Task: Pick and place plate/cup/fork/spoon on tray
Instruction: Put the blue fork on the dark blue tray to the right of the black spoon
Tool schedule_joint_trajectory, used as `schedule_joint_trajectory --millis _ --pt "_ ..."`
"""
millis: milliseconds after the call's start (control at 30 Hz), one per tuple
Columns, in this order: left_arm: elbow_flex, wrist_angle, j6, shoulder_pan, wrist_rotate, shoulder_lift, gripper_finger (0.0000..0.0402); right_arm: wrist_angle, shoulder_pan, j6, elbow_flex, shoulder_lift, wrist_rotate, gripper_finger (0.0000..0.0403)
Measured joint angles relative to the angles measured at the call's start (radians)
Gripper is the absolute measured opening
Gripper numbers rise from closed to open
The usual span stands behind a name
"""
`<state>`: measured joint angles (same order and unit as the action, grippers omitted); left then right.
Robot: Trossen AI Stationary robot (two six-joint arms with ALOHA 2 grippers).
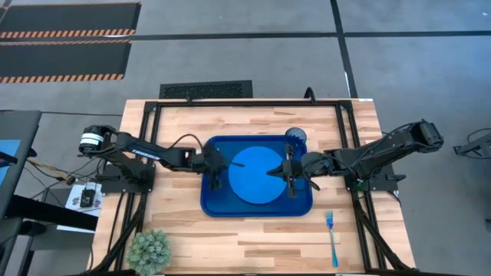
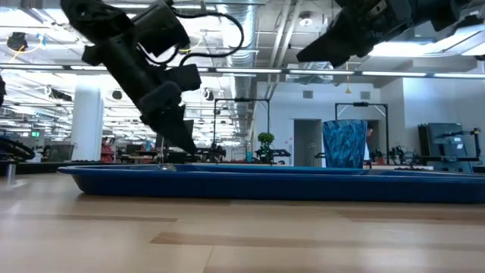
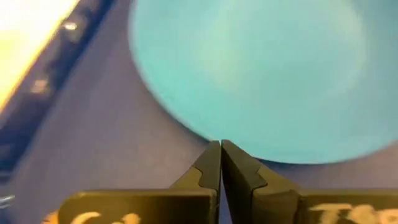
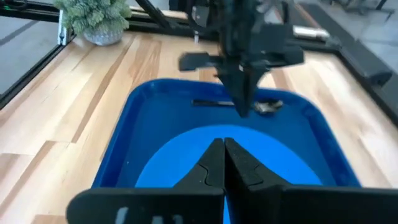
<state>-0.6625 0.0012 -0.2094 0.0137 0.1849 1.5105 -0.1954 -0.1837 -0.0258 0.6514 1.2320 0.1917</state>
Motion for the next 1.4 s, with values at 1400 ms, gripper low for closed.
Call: schedule_joint_trajectory --millis 1400 --pt "0.045 0.153 -0.040 -0.004 -0.114 -0.029 0.0000 0.200 -0.108 0.295 0.004 -0.004 0.108 0.0012"
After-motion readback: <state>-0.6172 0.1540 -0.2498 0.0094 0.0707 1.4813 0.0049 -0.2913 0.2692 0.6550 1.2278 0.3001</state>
